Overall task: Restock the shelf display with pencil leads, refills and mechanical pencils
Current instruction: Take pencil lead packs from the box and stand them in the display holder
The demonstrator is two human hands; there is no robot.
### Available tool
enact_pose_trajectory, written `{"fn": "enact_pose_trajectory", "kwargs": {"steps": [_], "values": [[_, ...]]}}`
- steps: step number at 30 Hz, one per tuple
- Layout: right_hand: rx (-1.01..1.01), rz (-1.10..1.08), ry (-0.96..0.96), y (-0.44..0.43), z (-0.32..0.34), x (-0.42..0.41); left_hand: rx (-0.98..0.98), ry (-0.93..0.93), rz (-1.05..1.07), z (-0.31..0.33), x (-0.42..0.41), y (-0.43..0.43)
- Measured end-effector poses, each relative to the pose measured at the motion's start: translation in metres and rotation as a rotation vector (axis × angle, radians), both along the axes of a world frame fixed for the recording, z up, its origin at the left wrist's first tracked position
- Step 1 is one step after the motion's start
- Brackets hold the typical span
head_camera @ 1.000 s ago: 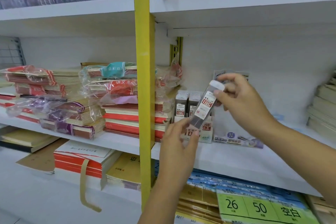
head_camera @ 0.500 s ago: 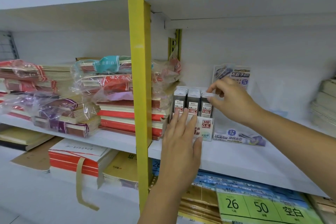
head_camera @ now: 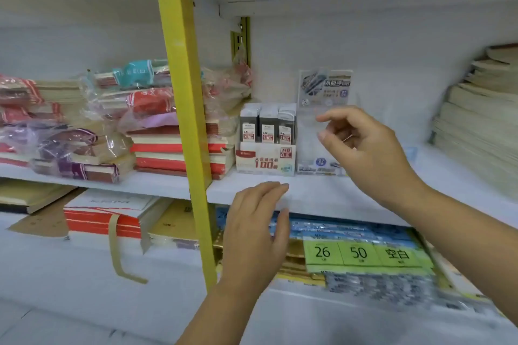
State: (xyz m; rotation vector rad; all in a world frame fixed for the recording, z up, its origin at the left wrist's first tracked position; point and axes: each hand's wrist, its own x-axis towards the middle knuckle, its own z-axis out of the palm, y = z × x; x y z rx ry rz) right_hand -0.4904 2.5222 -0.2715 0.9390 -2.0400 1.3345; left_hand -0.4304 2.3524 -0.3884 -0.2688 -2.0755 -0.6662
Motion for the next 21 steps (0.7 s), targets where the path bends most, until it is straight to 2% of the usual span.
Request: {"fn": "enact_pose_trajectory", "kwargs": {"steps": [2, 5, 9, 13, 16, 21], "values": [[0.002, 0.104, -0.111, 0.019, -0.028, 0.033, -0.084, -0.083, -0.075, -0.023, 0.019, 0.013], [0.150, 0.147, -0.344, 0.049, -0.099, 0.064, -0.123, -0.470, -0.266, -0.080, 0.048, 0.030], [0.395, 0.007, -0.745, 0.089, -0.235, 0.080, -0.091, -0.980, -0.370, -0.176, 0.079, 0.052], [0.548, -0.202, -0.973, 0.120, -0.354, 0.095, 0.099, -1.337, -0.327, -0.259, 0.099, 0.070], [0.477, -0.264, -1.177, 0.129, -0.400, 0.106, 0.256, -1.500, -0.290, -0.303, 0.099, 0.084], [0.305, -0.213, -1.457, 0.132, -0.432, 0.115, 0.372, -1.594, -0.251, -0.341, 0.060, 0.104]]}}
